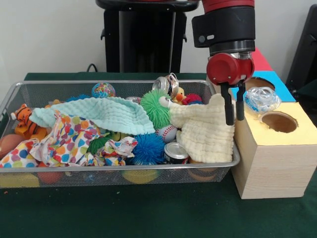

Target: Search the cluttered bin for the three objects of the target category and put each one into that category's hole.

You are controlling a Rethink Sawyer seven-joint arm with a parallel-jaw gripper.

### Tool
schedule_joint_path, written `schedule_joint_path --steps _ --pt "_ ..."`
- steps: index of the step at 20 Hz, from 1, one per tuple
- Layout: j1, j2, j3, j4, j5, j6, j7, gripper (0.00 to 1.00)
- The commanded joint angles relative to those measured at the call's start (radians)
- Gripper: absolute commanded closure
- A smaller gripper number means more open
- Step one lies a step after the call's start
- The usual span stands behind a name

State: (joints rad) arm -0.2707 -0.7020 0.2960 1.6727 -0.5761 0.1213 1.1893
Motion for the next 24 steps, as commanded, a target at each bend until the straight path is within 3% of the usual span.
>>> schedule_joint_path --steps 1,14,19,24 --pt "0.044 0.006 -0.058 0.011 0.043 -0.004 0.225 0.0" --pt "0.135 0.011 -0.111 -0.038 0.146 0.02 0.227 0.0" --pt "0.079 -0.025 -0.033 0.033 0.177 -0.051 0.232 0.0" --pt "0.019 0.005 0.042 0.034 0.17 -0.05 0.179 0.0"
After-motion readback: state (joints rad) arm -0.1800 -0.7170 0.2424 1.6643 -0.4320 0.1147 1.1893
